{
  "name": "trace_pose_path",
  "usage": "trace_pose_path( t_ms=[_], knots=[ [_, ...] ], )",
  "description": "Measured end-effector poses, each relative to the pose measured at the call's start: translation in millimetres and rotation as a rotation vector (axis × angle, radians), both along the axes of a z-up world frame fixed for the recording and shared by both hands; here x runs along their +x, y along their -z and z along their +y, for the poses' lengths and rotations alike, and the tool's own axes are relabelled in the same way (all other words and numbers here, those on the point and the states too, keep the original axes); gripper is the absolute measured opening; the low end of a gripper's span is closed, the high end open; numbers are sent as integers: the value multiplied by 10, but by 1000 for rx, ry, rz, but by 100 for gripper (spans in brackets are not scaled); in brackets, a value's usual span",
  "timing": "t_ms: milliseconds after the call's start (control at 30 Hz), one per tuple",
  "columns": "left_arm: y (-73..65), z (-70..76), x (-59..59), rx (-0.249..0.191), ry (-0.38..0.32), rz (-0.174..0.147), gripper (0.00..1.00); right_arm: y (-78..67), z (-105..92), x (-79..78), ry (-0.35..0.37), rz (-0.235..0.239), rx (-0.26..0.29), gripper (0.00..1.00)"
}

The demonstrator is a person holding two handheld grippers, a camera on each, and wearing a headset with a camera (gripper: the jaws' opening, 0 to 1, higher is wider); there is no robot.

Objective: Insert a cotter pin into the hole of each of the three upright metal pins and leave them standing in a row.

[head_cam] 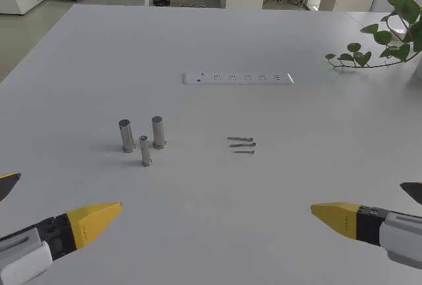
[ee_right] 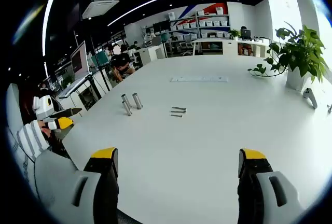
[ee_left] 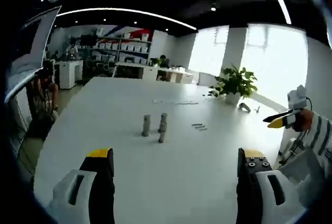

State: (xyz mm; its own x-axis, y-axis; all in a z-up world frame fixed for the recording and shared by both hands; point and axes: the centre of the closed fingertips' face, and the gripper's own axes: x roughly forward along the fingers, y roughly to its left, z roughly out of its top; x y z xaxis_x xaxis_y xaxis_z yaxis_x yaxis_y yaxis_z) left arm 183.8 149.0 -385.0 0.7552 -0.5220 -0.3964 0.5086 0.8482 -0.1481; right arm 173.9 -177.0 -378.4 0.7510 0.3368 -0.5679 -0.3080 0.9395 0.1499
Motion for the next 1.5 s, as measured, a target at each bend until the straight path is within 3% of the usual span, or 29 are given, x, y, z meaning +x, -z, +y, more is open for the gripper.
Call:
trace_pose_path(
  t_ms=[233,400,567,867,1500],
  knots=[
    [1,-35,2,20,21,-9,99,-7,18,-57,-8,-3,-4,94],
    [-19,-141,-3,27,61,-19,99,-4,-35,-131,-1,-4,-14,94],
    [6,-176,-2,32,78,-12,99,5,-104,-187,19,-5,-15,94],
    [60,-137,-38,37,71,10,99,21,-97,-215,20,-1,-16,94],
    [82,-119,-24,46,74,17,99,95,-46,-173,3,21,-33,94]
  ],
)
